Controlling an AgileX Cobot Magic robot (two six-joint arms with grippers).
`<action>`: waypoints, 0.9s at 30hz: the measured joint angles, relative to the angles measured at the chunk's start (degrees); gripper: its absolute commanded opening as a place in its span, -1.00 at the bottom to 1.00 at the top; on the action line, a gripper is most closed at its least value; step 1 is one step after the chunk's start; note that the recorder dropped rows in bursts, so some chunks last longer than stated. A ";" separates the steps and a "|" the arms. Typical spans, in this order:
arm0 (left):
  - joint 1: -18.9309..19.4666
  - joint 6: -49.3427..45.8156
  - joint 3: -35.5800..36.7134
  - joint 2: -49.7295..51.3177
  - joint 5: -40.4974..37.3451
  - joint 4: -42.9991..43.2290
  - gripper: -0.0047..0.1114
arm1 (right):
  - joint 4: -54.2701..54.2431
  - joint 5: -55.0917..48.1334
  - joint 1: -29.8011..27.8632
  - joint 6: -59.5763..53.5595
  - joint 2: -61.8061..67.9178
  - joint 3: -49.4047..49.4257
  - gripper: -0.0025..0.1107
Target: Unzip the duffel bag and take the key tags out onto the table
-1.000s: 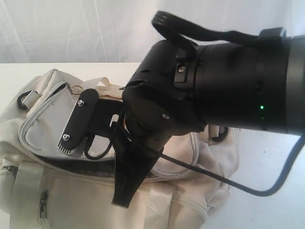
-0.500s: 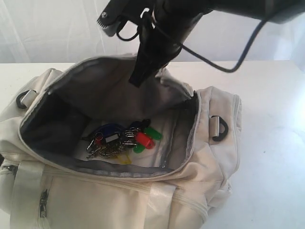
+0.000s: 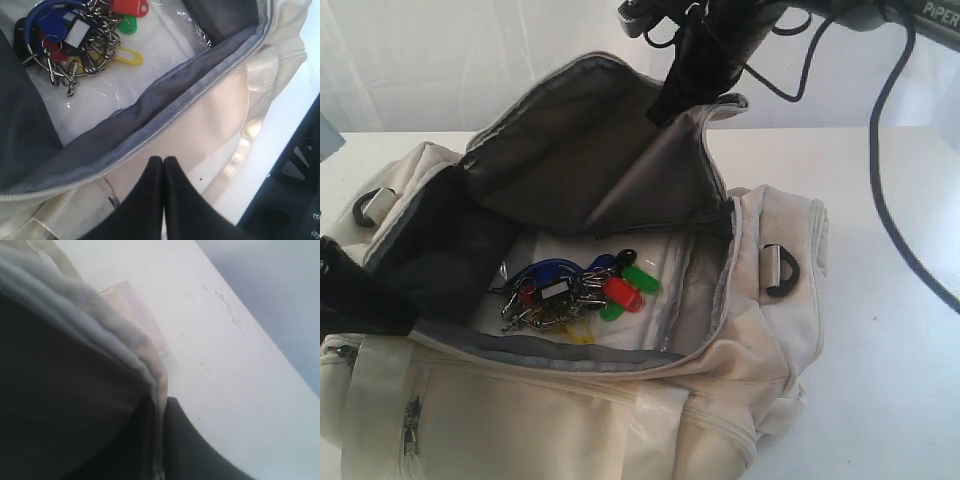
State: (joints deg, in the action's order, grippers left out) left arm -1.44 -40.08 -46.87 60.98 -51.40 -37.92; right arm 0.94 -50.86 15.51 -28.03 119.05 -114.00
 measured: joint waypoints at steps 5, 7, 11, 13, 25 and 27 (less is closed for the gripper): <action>0.00 -2.72 -0.26 1.61 0.10 -0.59 -0.92 | -9.07 -1.33 -3.85 -3.22 4.43 -3.44 -0.96; 0.00 -3.11 -0.26 1.80 0.10 -0.98 -0.92 | -12.01 -1.87 -4.88 -3.38 6.95 -4.27 -0.95; 0.00 -3.62 -0.26 1.80 -0.14 -0.98 -0.92 | -17.57 -2.44 -5.55 -1.11 9.89 -4.63 -0.34; 0.00 -4.20 -0.26 1.80 -0.80 -0.98 -0.92 | -18.40 -2.63 -5.63 -0.60 9.66 -4.71 0.14; 0.00 -5.79 -0.26 1.80 8.22 -4.38 -0.92 | -29.10 -16.30 -5.90 -3.05 -3.16 -4.73 0.14; 0.00 -5.84 -0.26 1.80 7.59 -4.48 -0.92 | -35.84 -18.07 -4.87 -4.87 -2.36 -1.78 0.14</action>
State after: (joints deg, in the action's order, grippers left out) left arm -1.44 -45.92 -47.13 62.78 -43.80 -42.40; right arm -34.90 -68.93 10.64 -32.90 116.68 -115.79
